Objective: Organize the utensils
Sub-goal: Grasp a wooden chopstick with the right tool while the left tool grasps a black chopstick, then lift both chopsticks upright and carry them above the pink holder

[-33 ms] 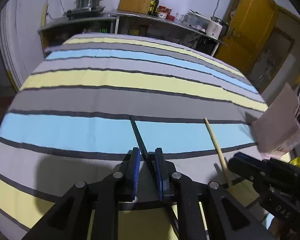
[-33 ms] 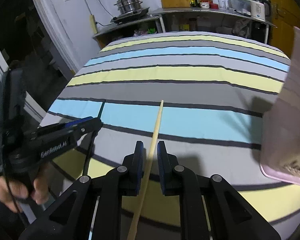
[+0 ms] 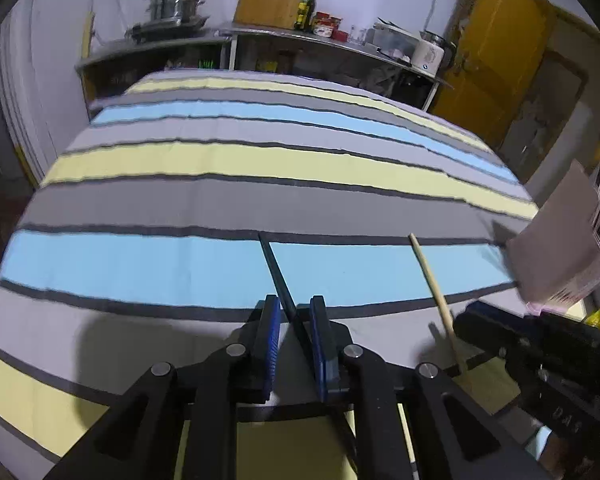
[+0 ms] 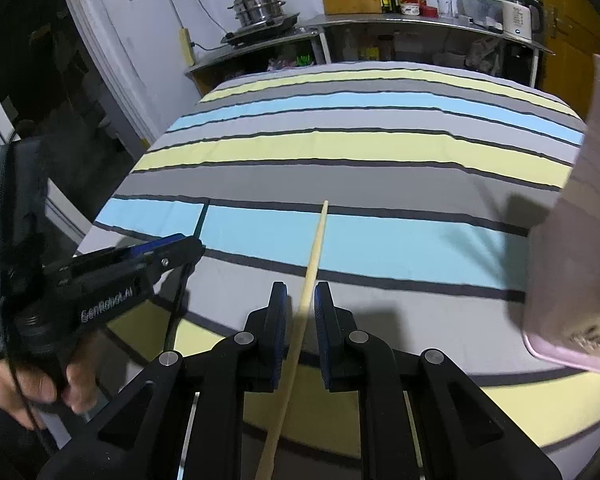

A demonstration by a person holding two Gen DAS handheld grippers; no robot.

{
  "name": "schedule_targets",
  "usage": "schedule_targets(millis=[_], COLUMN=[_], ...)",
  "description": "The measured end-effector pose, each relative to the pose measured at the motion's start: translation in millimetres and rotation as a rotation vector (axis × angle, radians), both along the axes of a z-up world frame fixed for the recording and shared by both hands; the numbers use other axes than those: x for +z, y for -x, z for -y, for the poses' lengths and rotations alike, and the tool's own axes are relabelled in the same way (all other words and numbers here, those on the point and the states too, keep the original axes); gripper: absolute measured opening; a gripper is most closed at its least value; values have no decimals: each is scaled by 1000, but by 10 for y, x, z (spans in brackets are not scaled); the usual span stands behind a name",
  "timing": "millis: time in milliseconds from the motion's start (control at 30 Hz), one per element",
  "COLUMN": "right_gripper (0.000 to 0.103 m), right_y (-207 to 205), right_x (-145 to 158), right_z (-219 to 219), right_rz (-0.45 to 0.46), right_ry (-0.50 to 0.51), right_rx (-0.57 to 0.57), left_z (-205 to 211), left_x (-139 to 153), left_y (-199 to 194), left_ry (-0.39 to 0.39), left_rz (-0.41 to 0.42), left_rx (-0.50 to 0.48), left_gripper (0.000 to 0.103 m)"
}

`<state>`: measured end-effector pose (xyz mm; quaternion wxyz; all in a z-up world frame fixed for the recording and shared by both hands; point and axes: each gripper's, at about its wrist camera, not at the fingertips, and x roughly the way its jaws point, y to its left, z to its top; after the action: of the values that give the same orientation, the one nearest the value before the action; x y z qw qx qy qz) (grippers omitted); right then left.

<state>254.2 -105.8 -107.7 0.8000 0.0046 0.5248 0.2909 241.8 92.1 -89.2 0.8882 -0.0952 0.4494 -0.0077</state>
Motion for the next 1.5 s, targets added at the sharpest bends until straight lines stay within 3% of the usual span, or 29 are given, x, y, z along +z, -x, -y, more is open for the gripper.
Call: schedule_targets(millis=[133, 333, 567, 833, 1133, 1500], right_gripper=[14, 14, 14, 6, 6, 6], right_y=[-68, -162, -253, -292, -237, -94], right_x=[-71, -123, -136, -129, 84, 626], right_z=[-60, -158, -264, -288, -188, 120], right_rz=[-4, 3, 18, 20, 33, 111], right_ry=[21, 48, 92, 126, 71, -15], right_rx=[5, 10, 17, 27, 15, -32], left_z=[45, -9, -4, 113, -109, -108], left_x=[-16, -3, -13, -5, 172, 793], left_y=[13, 16, 43, 14, -3, 235], left_ry=[-86, -86, -73, -147, 25, 87], left_rz=[12, 14, 6, -5, -7, 83], left_rx=[-45, -56, -1, 14, 4, -31], left_gripper=[13, 12, 12, 11, 6, 5])
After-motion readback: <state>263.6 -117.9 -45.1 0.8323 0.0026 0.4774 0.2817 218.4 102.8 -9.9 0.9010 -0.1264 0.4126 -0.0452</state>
